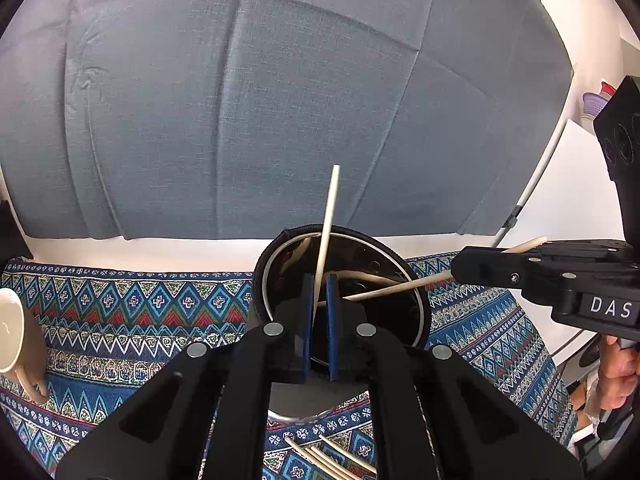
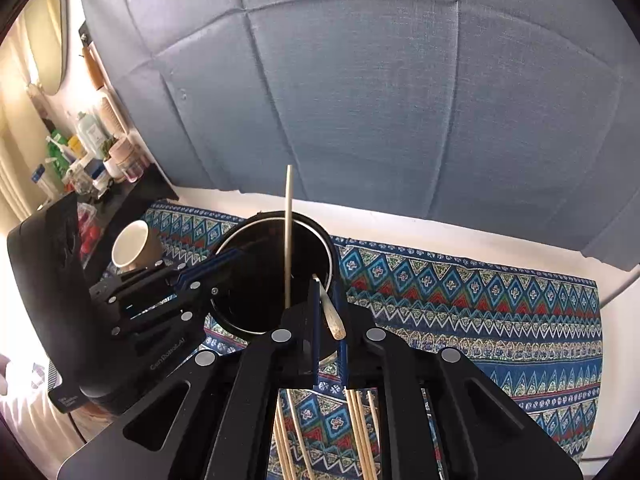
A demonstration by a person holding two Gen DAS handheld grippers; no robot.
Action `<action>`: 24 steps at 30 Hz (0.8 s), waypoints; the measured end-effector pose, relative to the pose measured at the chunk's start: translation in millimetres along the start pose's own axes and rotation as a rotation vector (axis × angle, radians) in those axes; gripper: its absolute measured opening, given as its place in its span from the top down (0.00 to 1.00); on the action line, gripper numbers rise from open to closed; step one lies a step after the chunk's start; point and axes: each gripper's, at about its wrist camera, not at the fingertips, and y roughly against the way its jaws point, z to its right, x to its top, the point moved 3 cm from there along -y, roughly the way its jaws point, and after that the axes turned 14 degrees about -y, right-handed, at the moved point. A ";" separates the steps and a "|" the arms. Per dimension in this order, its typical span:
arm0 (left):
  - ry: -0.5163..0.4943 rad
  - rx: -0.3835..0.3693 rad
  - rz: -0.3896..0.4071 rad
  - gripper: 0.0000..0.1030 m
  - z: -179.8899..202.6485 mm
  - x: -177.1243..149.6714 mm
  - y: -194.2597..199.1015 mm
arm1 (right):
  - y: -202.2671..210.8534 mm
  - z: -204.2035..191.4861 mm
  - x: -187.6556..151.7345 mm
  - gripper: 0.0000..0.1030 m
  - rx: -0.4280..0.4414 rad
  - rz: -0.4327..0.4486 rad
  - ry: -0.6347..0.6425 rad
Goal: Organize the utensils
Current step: 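Carry the chopstick over the black holder and open the right gripper, then move the right gripper back down to the remaining chopsticks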
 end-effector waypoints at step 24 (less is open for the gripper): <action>0.106 0.097 -0.042 0.28 -6.1 -29.8 66.3 | 46.1 7.7 0.6 0.18 -0.024 0.132 -0.018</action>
